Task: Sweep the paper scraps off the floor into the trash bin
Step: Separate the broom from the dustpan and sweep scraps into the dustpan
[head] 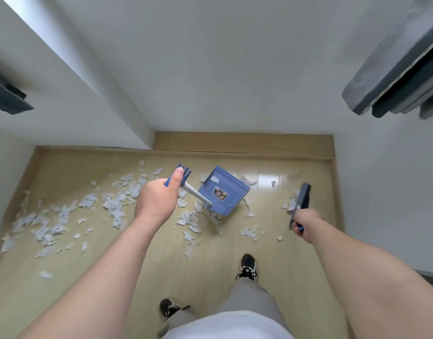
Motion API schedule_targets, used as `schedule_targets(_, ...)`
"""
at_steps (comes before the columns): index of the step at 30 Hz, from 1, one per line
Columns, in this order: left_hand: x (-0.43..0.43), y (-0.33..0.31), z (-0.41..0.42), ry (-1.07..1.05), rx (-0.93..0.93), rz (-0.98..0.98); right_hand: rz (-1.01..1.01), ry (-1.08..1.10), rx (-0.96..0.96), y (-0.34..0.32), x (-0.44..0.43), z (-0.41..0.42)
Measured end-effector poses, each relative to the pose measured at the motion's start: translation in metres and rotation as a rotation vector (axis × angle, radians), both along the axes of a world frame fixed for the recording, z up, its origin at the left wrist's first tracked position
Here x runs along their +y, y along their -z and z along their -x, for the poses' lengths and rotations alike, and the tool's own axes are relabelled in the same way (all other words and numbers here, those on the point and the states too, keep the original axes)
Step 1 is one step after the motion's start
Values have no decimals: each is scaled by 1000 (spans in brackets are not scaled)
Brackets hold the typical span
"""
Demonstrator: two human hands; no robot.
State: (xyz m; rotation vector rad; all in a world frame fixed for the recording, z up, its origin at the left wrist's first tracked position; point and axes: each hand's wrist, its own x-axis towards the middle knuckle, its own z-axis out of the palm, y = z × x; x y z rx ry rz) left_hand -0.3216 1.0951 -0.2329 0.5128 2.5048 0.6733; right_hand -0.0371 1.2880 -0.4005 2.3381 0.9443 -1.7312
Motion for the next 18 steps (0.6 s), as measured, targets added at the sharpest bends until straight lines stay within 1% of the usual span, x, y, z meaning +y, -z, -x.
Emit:
schedule_targets(4, -24, 1, 14, -47, 0, 15, -4, -246, -49, 3, -6, 27)
schedule_targets(8, -52, 0, 30, -52, 22, 29, -47, -618, -74, -9, -26, 60)
schedule_targets(11, -80, 1, 48, -47, 70, 44, -41, -893, -171, -19, -56, 87)
schedule_targets(13, -100, 2, 59, -51, 68, 49, -41, -1003, -246, -25, -83, 101)
schedule_targets(18, -157, 8, 88, -23, 30, 80, -52, -1329, -323, -41, -167, 127)
